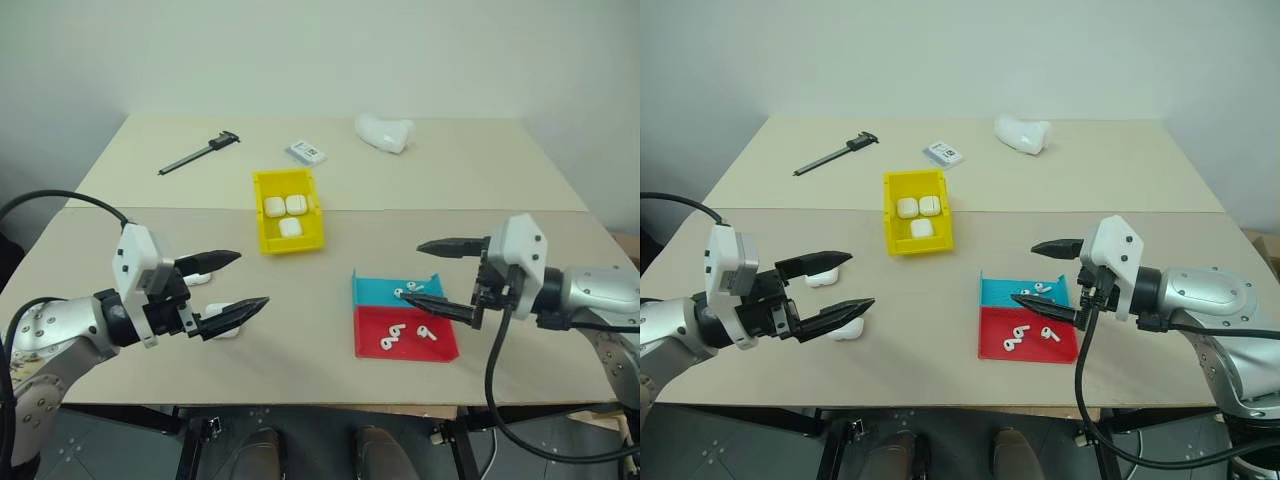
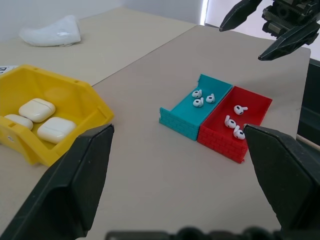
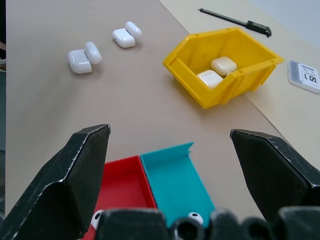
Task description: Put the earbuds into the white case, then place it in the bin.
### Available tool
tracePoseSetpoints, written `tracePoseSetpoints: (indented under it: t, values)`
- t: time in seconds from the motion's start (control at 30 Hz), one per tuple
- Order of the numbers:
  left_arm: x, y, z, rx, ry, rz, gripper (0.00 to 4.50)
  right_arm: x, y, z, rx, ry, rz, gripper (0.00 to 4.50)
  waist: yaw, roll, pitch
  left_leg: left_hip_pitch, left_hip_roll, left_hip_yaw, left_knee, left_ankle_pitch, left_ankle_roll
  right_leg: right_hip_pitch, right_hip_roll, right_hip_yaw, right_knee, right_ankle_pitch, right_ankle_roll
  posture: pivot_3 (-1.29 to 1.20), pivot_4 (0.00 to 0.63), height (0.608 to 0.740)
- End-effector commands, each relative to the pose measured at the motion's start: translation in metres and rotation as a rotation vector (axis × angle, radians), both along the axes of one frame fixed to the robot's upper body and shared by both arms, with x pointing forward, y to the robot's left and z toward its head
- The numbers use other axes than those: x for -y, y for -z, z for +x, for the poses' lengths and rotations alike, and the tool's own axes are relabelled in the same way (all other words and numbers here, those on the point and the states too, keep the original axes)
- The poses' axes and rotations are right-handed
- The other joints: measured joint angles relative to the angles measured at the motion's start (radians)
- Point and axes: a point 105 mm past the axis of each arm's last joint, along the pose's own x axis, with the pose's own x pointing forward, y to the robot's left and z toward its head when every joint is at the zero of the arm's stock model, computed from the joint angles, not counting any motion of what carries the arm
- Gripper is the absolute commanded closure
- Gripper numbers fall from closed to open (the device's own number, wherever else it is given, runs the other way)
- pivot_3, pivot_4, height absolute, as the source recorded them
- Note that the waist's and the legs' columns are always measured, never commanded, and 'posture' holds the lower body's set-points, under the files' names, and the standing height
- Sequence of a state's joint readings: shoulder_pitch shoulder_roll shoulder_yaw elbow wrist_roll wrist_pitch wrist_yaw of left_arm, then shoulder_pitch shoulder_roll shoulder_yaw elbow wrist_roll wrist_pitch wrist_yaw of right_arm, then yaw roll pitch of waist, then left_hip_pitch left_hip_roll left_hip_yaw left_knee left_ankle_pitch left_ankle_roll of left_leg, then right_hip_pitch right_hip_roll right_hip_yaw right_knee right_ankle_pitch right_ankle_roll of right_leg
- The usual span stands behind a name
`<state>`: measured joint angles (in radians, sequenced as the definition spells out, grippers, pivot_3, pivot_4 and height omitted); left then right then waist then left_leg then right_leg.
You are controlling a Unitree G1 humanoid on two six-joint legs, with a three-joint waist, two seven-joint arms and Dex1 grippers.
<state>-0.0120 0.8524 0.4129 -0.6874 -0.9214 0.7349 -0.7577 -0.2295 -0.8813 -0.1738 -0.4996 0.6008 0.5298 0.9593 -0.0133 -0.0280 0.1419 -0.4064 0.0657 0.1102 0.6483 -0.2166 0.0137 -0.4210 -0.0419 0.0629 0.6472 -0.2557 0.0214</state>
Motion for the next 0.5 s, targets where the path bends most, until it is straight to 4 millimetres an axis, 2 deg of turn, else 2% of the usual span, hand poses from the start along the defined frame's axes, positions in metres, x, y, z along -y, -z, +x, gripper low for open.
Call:
tracePoseSetpoints:
  t: [0.03, 0.2, 0.3, 0.37, 0.5]
  values:
    - [0.001, -0.01, -0.009, 0.009, 0.056, -0.024, 0.0, 0.0, -0.008, -0.004, 0.014, -0.025, 0.012, 0.04, 0.0, 0.0, 0.0, 0.0, 0.0, 0.0, 0.0, 0.0, 0.0, 0.0, 0.0, 0.0, 0.0, 0.0, 0.0, 0.0, 0.15, 0.74]
    - [-0.003, -0.009, -0.009, -0.009, 0.01, -0.001, 0.0, -0.001, -0.008, -0.004, 0.009, -0.021, 0.016, 0.04, -0.001, 0.0, 0.0, 0.0, 0.0, 0.0, 0.0, 0.0, 0.0, 0.0, 0.0, 0.0, 0.0, 0.0, 0.0, 0.0, 0.15, 0.74]
    - [-0.005, -0.008, -0.005, -0.001, -0.053, 0.078, 0.0, -0.001, -0.007, -0.004, 0.006, -0.019, 0.021, 0.04, 0.0, 0.0, 0.0, 0.0, 0.0, 0.0, 0.0, 0.0, 0.0, 0.0, 0.0, 0.0, 0.0, 0.0, 0.0, 0.0, 0.15, 0.74]
    - [-0.009, -0.012, 0.002, 0.056, -0.152, 0.084, 0.0, -0.002, -0.006, -0.003, 0.002, -0.017, 0.021, 0.04, 0.0, 0.0, 0.0, 0.0, 0.0, 0.0, 0.0, 0.0, 0.0, 0.0, 0.0, 0.0, 0.0, 0.0, 0.0, 0.0, 0.15, 0.74]
    - [-0.012, -0.008, 0.009, 0.075, -0.255, 0.208, 0.0, -0.005, -0.005, 0.001, 0.004, -0.024, 0.014, 0.04, 0.0, -0.001, 0.0, 0.0, 0.0, 0.0, 0.0, 0.0, 0.0, 0.0, 0.0, 0.0, 0.0, 0.0, 0.0, 0.0, 0.15, 0.74]
